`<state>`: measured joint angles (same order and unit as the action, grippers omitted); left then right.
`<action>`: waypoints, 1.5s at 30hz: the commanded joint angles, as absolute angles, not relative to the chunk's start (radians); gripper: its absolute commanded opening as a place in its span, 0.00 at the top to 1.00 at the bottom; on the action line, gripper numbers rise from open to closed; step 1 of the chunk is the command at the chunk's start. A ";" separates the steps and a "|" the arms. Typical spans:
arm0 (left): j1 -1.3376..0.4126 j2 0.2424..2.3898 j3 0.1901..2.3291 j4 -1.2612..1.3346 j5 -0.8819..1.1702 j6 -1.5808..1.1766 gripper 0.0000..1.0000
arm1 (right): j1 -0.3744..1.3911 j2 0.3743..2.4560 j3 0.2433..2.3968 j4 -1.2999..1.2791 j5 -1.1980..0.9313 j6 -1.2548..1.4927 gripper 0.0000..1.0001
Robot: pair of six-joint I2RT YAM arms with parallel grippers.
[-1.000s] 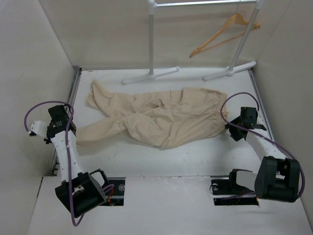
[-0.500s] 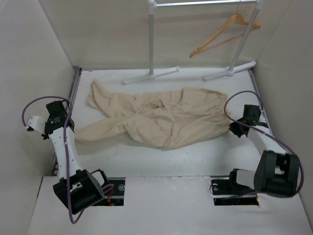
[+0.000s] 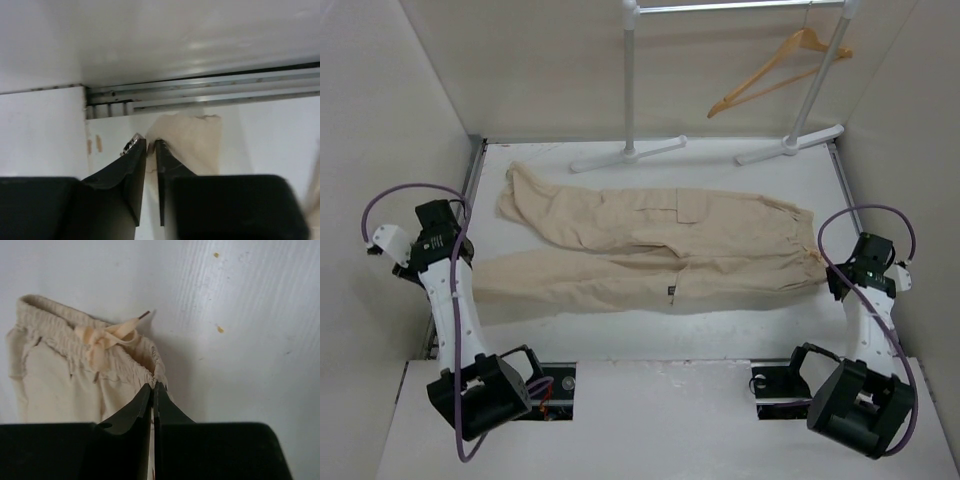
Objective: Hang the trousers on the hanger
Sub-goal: Flatten out the trousers at the center of the board.
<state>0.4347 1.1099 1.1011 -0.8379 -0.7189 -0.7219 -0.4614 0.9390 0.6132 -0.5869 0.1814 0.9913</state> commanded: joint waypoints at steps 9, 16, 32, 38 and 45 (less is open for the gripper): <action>0.351 0.994 1.066 -0.819 -0.752 -0.693 0.43 | -0.358 0.868 0.689 -0.626 0.276 0.979 0.31; 0.231 1.230 1.131 -0.672 -0.580 -0.681 0.46 | -0.234 0.796 0.792 -0.663 0.316 0.928 0.24; 0.246 1.880 1.407 -0.377 -0.201 -0.693 0.50 | 0.059 0.672 0.606 -0.663 0.143 0.810 0.60; 0.272 1.991 1.482 -0.365 -0.172 -0.724 0.83 | -0.034 0.819 0.551 -0.562 0.052 0.845 0.40; 0.343 1.850 1.436 -0.252 -0.189 -0.750 0.97 | -0.234 0.942 0.519 -0.508 0.058 0.871 0.55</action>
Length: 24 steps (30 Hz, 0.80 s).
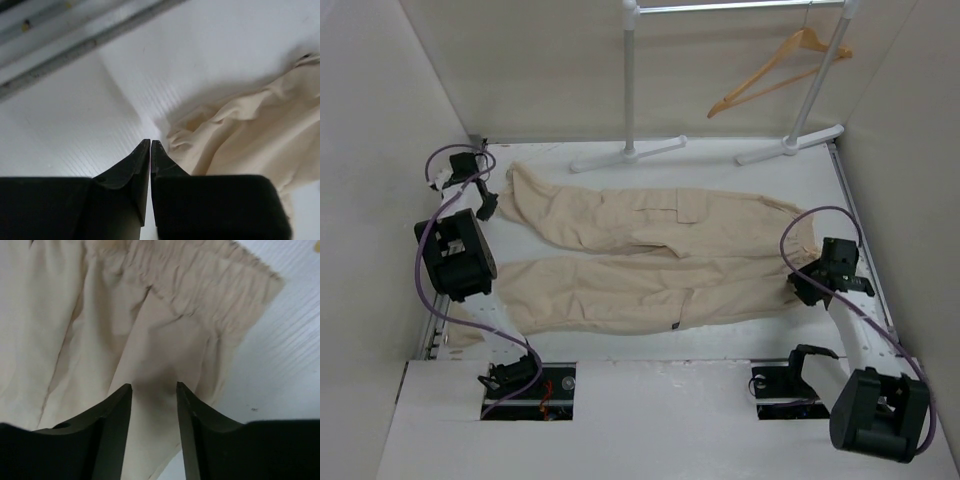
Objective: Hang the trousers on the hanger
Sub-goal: Flatten out the trousers at the center of the board.
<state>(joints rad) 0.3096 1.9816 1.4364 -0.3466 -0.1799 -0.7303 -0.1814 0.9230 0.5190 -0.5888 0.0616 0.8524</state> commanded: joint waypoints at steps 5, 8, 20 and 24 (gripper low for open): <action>0.392 1.784 1.362 -0.193 -0.192 -0.840 0.97 | -0.324 0.925 0.488 -0.543 0.126 0.919 0.62; 0.407 1.784 1.339 -0.209 -0.186 -0.854 0.94 | -0.340 0.893 0.480 -0.571 0.181 0.922 0.59; 0.335 1.948 1.345 -0.117 0.072 -0.819 0.58 | -0.142 0.980 0.552 -0.489 0.094 0.847 0.41; 0.326 2.000 1.362 -0.140 0.071 -0.825 0.60 | -0.140 1.035 0.534 -0.456 0.086 0.880 0.40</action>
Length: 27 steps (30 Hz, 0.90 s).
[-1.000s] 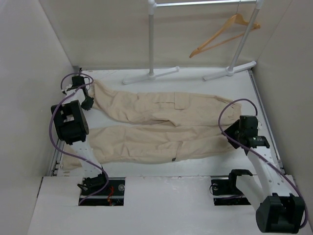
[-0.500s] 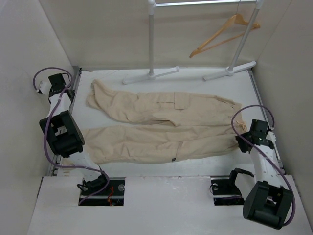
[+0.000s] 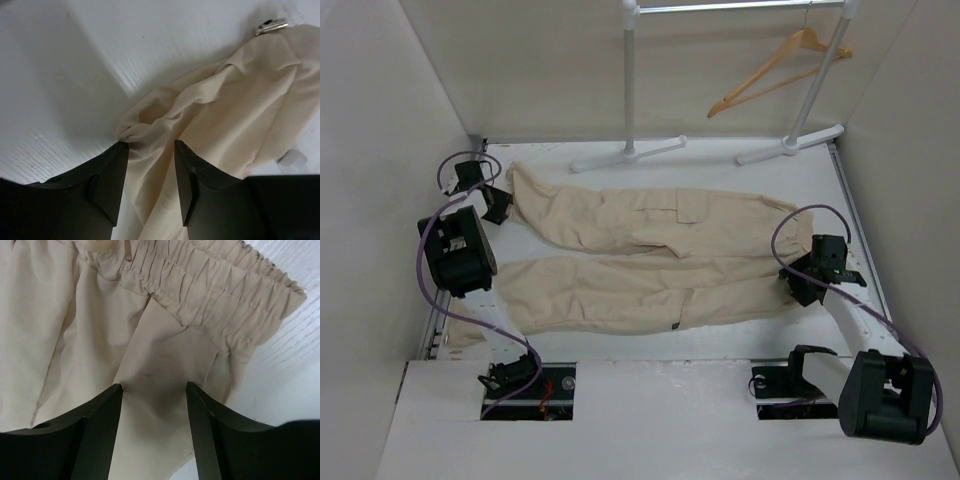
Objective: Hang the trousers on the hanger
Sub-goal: Flatten out the trousers at the center of the board.
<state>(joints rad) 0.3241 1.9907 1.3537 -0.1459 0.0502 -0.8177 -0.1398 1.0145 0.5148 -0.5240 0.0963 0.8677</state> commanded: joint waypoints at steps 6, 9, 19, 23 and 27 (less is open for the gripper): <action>0.318 2.025 1.411 -0.147 0.055 -0.841 0.94 | -0.171 1.178 0.537 -0.373 0.080 0.914 0.42; 0.337 1.924 1.398 -0.138 -0.007 -0.845 0.97 | -0.209 1.239 0.543 -0.351 0.095 0.940 0.47; 0.404 1.703 1.244 -0.084 -0.107 -0.847 0.96 | -0.341 1.257 0.532 -0.342 0.141 1.000 0.55; 0.439 1.769 1.207 -0.165 -0.124 -0.865 0.89 | -0.343 1.200 0.535 -0.379 0.164 0.997 0.54; 0.447 1.769 1.195 -0.186 -0.136 -0.873 0.88 | -0.338 1.160 0.548 -0.411 0.167 0.994 0.51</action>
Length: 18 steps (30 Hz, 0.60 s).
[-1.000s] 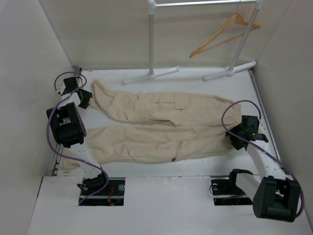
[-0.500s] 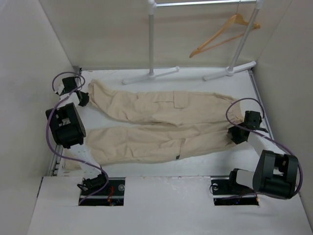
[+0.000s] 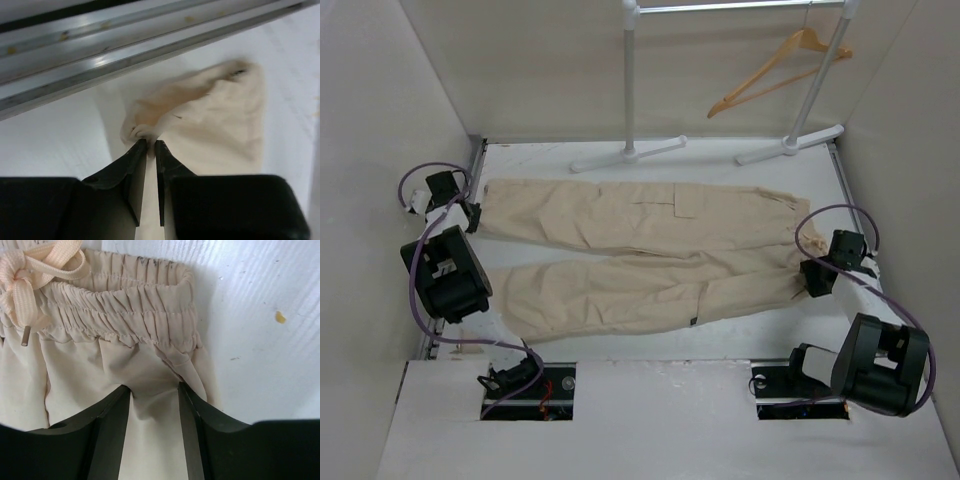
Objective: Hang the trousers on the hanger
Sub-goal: Flatten out the trousers at the center of the board.
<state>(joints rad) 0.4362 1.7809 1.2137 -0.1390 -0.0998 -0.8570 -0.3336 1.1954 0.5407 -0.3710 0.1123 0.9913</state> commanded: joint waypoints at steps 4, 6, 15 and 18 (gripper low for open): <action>0.441 1.704 1.178 -0.210 -0.184 -0.873 0.88 | -0.335 1.106 0.598 -0.459 0.186 0.971 0.44; 0.429 1.678 1.177 -0.227 -0.209 -0.870 0.82 | -0.325 1.077 0.643 -0.488 0.204 0.962 0.40; 0.326 1.426 1.071 -0.304 -0.282 -0.873 0.46 | -0.200 0.973 0.753 -0.575 0.210 0.934 0.42; 0.269 1.281 0.951 -0.400 -0.311 -0.879 0.50 | -0.142 0.901 0.689 -0.594 0.170 0.914 0.79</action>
<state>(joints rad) 0.3122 1.3975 1.0340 -0.2829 -0.2573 -0.8703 -0.1818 0.9527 0.7273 -0.5358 0.1841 0.9356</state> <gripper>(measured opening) 0.513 0.258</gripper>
